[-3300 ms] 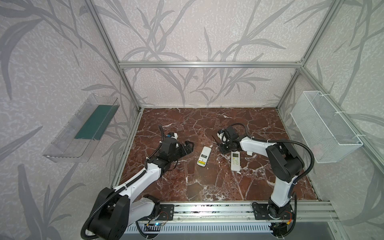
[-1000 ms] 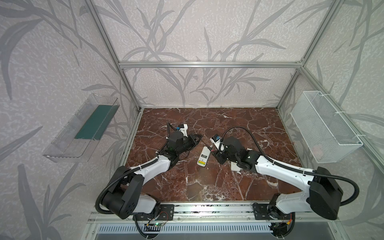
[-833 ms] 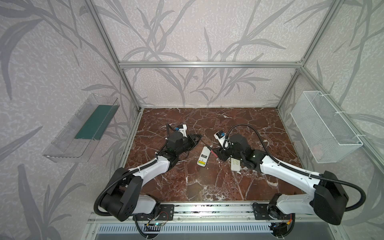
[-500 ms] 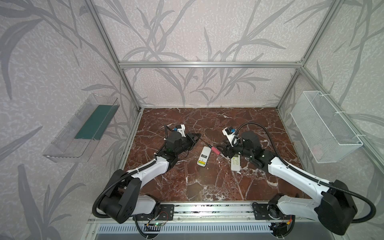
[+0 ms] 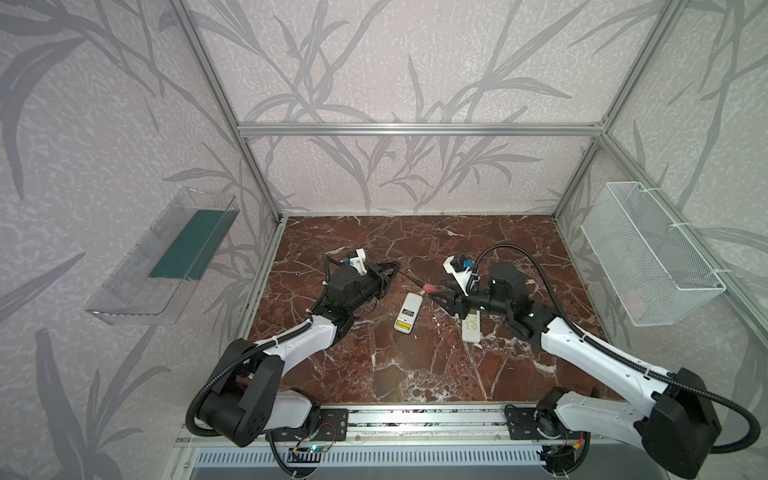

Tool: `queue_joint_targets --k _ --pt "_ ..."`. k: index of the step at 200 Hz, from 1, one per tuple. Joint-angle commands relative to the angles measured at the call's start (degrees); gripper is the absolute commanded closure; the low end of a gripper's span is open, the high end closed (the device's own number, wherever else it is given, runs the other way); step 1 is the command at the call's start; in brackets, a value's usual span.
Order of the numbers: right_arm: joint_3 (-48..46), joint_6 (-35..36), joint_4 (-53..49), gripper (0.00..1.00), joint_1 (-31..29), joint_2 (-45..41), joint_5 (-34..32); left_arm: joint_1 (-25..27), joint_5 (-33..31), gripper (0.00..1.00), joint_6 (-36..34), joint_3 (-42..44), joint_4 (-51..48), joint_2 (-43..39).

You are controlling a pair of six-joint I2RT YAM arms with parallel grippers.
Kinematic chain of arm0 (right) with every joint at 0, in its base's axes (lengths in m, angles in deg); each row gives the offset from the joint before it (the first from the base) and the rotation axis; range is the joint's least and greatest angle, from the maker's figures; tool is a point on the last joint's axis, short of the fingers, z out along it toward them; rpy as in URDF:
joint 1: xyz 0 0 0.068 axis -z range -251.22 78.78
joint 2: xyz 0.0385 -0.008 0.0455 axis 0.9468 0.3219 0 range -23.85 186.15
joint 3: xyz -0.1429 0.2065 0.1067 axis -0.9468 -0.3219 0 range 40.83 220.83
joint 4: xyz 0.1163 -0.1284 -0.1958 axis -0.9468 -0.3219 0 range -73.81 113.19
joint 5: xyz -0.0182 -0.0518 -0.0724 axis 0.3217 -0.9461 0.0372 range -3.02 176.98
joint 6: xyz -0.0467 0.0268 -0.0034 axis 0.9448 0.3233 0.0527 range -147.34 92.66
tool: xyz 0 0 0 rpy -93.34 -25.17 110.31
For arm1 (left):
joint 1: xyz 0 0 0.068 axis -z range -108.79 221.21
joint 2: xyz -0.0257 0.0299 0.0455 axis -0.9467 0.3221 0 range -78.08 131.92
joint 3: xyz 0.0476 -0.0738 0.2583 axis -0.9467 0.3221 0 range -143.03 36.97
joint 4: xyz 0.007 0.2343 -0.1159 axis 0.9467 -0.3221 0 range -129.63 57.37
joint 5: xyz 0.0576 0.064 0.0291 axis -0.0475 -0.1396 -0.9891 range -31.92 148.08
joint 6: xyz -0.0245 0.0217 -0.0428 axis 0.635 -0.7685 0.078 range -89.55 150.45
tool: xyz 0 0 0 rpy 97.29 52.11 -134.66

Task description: Unload the batteries from the remote control

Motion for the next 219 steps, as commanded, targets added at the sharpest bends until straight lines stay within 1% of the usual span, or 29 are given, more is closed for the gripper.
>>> queue_joint_targets --k 1,24,72,153,193,219 --pt "-0.50 -0.34 2.20 0.45 0.17 0.82 2.07 -0.21 1.19 1.00 4.11 0.51 6.30 1.39" --pt "-0.66 -0.56 2.85 0.47 0.17 1.42 2.10 -0.21 1.73 1.00 5.32 0.68 8.19 2.50" --pt "-0.37 -1.23 4.31 0.56 0.17 2.46 2.10 -0.26 1.99 1.00 6.22 1.13 10.14 3.30" --pt "-0.09 -1.85 5.70 0.59 0.32 3.40 0.52 -0.21 2.17 1.00 6.20 1.37 10.70 3.27" --pt "0.36 -2.28 6.27 0.67 0.52 3.91 1.02 -0.21 2.30 1.00 6.30 1.48 11.06 3.21" --pt "0.69 -2.58 6.42 0.75 0.52 4.45 1.28 -0.24 2.44 1.00 6.25 1.37 11.27 3.13"
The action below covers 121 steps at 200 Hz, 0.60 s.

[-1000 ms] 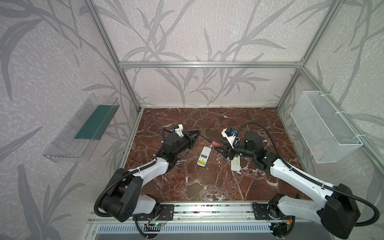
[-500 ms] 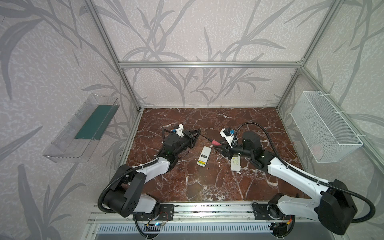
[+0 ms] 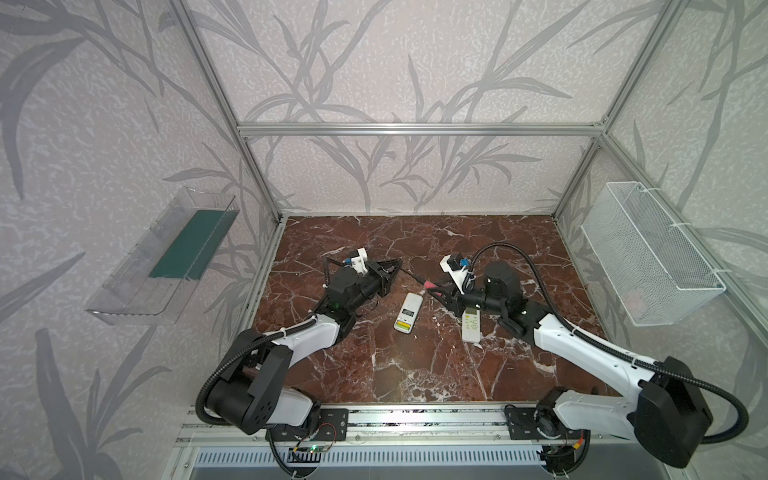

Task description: Unload the batteries from the remote control

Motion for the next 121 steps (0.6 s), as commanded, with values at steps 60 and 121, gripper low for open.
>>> queue_joint_targets --k 60,121 --pt "2.26 1.05 -1.22 1.00 0.35 0.89 -1.17 -0.55 2.41 1.00 -0.74 0.22 0.50 0.18" --pt "2.69 8.55 -11.69 1.00 0.26 -1.74 -6.70 -2.43 3.78 0.21 -14.43 -4.54 -22.25 -1.72"
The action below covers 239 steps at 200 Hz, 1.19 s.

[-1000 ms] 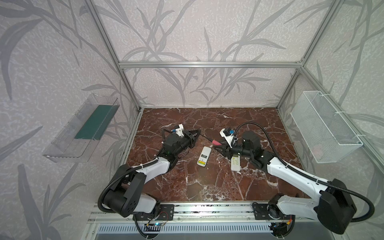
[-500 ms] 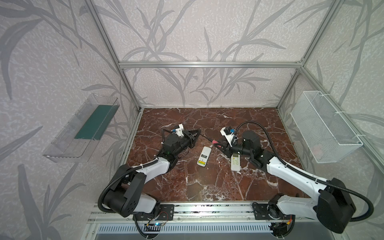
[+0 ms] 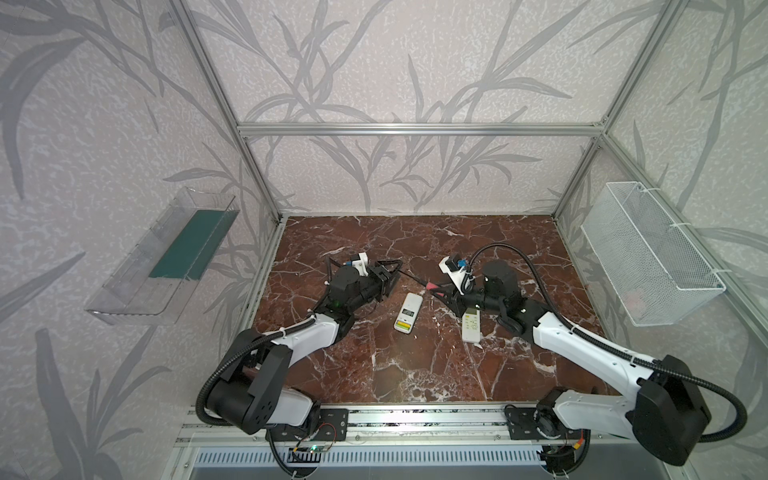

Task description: Unload the batteries from the remote control

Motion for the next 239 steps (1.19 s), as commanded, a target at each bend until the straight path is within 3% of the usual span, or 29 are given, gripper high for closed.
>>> queue_joint_targets --k 1,61,104,153,239 --pt "1.60 4.28 -5.29 1.00 0.00 -2.22 -3.01 -0.87 1.48 0.21 -7.54 -3.99 -12.03 -1.78" --pt "1.45 8.35 -15.26 1.00 -1.03 -5.07 -6.62 -1.05 -2.37 0.21 -32.84 -20.48 -48.37 1.66" --pt "1.96 8.59 -23.29 1.00 -3.61 -6.43 -10.57 -0.41 -4.47 0.15 -46.22 -30.97 -63.45 10.12" --pt "0.43 6.15 -27.86 1.00 -6.05 -9.20 -14.09 5.46 -10.35 0.08 -53.31 -42.86 -75.32 21.11" --pt "0.01 3.95 -31.89 1.00 -8.24 -9.67 -15.93 12.46 -16.97 0.07 -54.40 -56.38 -85.56 35.93"
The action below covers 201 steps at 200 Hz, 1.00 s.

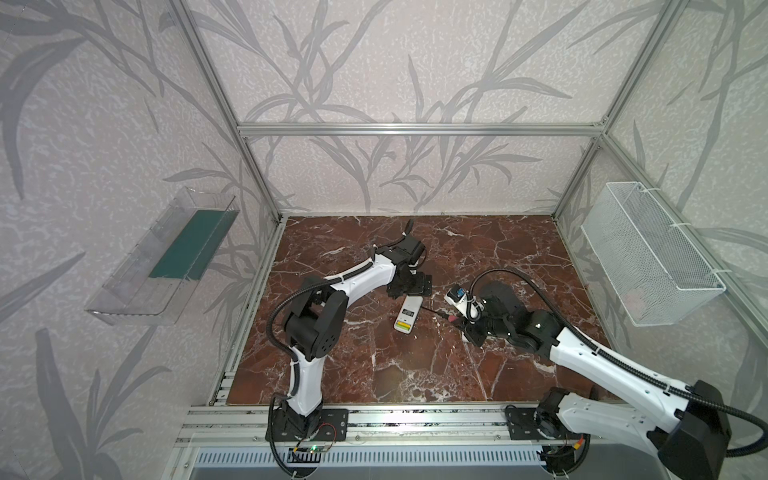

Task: Unload the batteries from the remote control
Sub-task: 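Reach the left gripper to the white remote's end and grasp it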

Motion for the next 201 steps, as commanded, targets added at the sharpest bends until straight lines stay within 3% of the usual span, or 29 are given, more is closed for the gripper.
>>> queue_joint_targets --k 1,55,140,201 --pt "-0.21 -0.97 -1.29 1.00 -0.75 -0.48 -0.72 0.67 -3.99 0.07 -1.29 -2.79 -6.41 2.30" --pt "-0.65 -0.90 -0.58 1.00 -1.36 0.00 -0.03 1.89 -6.09 0.09 -2.09 -5.56 -8.74 6.44" --pt "2.98 0.57 -4.37 1.00 -3.66 3.67 -0.58 3.29 -7.89 0.30 -3.27 -7.99 -10.91 10.77" --pt "7.36 2.23 -7.06 1.00 -7.78 8.35 -5.13 3.83 -8.11 0.68 -2.16 -6.68 -10.85 11.53"
